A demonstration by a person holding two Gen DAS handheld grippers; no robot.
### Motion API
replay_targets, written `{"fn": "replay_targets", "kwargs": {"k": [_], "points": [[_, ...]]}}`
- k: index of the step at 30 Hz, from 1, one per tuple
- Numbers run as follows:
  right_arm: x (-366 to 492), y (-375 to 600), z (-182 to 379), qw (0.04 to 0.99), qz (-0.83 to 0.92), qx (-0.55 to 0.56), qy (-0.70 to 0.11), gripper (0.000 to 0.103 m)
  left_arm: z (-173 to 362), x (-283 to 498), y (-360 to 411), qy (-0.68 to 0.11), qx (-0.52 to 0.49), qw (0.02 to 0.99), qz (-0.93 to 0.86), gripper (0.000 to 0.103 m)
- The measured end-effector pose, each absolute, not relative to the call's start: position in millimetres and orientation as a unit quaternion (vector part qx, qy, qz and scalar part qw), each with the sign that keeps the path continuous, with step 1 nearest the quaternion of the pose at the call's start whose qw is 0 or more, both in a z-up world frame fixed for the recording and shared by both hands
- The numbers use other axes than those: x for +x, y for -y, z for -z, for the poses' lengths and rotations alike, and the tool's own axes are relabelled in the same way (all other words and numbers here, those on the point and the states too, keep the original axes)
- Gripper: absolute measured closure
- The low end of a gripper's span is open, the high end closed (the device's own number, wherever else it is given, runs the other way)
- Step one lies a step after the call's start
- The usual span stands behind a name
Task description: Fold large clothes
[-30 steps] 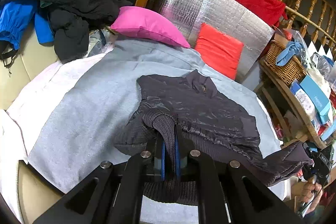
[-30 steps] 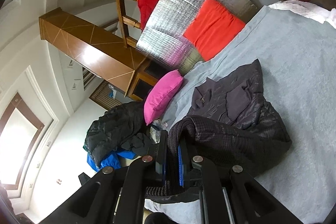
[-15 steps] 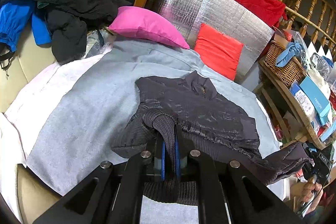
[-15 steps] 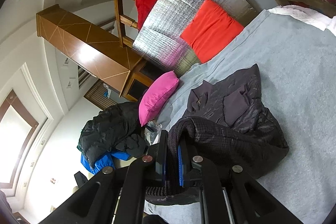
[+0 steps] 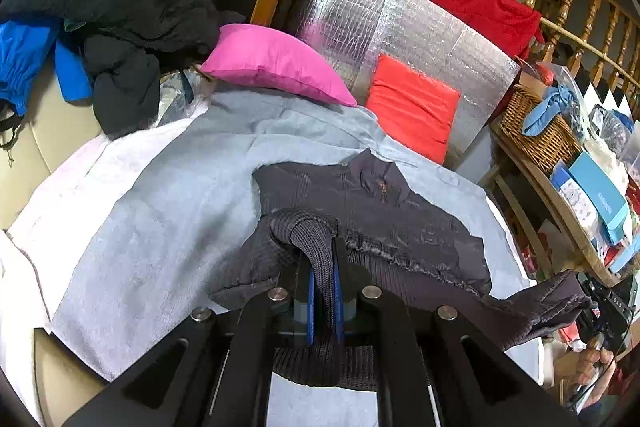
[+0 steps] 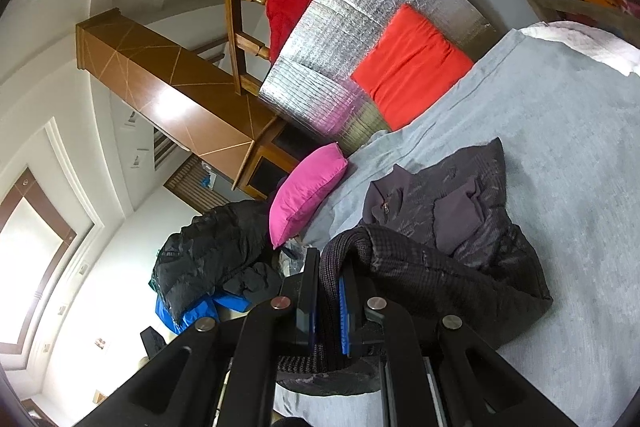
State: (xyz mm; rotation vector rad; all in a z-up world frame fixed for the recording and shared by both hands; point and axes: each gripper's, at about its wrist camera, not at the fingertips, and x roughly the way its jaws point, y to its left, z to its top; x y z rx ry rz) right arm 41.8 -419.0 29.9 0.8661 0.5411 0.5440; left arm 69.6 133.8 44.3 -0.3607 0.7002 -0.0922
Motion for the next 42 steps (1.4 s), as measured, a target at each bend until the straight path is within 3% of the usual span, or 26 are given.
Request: {"fn": "replay_targets", "kwargs": {"k": [20, 42], "points": [[112.0, 418.8, -66.9, 0.85, -0.257, 0.409, -0.212, 0.094, -68.0, 153.7, -131.3, -0.313, -0.175, 0.932, 0.039, 0.095], [243.4, 410.7, -49.7, 0.855, -0.199, 0.406, -0.254, 0.095, -35.5, 279.2, -131.1, -0.357, -0.167, 0.918, 0.034, 0.095]]}}
